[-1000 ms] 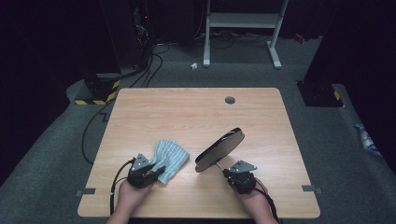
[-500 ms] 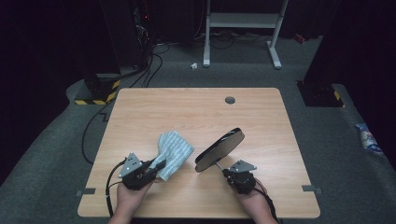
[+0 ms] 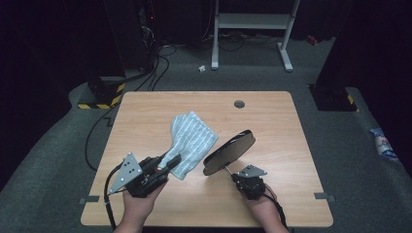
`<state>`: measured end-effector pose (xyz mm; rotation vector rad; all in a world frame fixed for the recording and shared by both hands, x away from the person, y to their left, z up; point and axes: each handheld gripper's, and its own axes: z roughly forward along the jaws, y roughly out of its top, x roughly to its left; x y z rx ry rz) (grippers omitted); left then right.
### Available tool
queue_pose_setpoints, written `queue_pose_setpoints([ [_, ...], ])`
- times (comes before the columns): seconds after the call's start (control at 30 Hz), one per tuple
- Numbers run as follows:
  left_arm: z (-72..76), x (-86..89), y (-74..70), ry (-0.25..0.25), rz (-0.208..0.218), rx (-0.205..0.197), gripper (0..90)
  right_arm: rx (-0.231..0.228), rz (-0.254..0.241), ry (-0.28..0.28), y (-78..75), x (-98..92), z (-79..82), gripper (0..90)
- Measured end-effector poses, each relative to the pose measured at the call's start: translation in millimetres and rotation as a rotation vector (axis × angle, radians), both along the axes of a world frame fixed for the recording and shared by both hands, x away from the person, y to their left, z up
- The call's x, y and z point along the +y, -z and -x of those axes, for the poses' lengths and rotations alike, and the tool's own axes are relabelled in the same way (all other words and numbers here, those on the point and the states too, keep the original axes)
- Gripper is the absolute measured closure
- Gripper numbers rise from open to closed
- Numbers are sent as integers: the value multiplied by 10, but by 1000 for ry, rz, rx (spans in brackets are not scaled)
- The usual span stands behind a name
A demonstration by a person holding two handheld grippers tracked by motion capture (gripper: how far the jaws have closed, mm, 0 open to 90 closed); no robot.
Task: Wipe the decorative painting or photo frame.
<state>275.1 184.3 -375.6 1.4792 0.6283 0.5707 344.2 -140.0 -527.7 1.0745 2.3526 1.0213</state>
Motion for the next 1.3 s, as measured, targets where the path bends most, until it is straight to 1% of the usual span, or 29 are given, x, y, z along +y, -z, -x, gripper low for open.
queue_pose_setpoints([
  [0.03,-2,-59,-34,9,-3,-11,723,-3,2,0,0,2,1,876],
  [0.07,-2,-59,-34,9,-3,-11,722,-3,2,0,0,2,1,876],
  [0.1,-12,-124,-64,19,-9,-19,722,-6,5,0,1,5,3,876],
  [0.17,-41,-260,-104,39,-23,-27,722,-10,8,-2,2,6,3,876],
  [0.2,-78,-413,-122,53,-43,-31,721,-10,8,-2,2,7,4,876],
  [0.23,-78,-413,-122,53,-43,-31,721,-10,8,-2,2,7,4,876],
  [0.3,-118,-592,-122,66,-71,-35,721,-10,8,-3,2,7,5,876],
  [0.33,-161,-721,-109,64,-96,-37,720,-13,7,-1,2,9,4,876],
  [0.37,-161,-721,-109,64,-96,-37,720,-13,7,-1,2,9,4,876],
  [0.47,-255,-880,-57,45,-141,-31,720,-12,6,-1,2,9,5,876],
  [0.5,-291,-919,-21,31,-170,-27,720,-10,4,-1,2,6,3,878],
  [0.57,-303,-926,2,24,-177,-29,720,-6,2,1,2,4,2,878],
  [0.6,-305,-907,16,29,-169,-27,720,0,-2,1,0,0,0,880],
  [0.67,-301,-898,21,26,-177,-31,720,1,-2,1,0,0,0,882],
  [0.73,-276,-883,38,22,-198,-42,721,-1,-1,-2,0,-2,-2,883],
  [0.8,-221,-853,87,10,-231,-64,721,7,-9,1,0,-6,-5,883],
  [0.83,-221,-853,87,10,-231,-64,722,7,-9,1,0,-6,-5,883],
  [0.87,-181,-819,130,-1,-244,-73,722,10,-11,2,0,-7,-6,883],
  [0.93,-161,-798,151,-4,-249,-76,723,9,-11,3,0,-6,-6,883],
  [1.0,-96,-733,210,-13,-259,-80,723,4,-9,1,2,-3,-6,882],
  [1.1,-51,-688,263,-18,-271,-79,723,10,-12,5,1,-1,-3,883],
  [1.2,-19,-607,367,-25,-278,-56,724,13,-14,6,1,-7,-7,882],
  [1.23,-19,-607,367,-25,-278,-56,724,13,-14,6,1,-7,-7,882],
  [1.3,-8,-567,435,-27,-277,-43,724,15,-16,7,1,-9,-9,881],
])
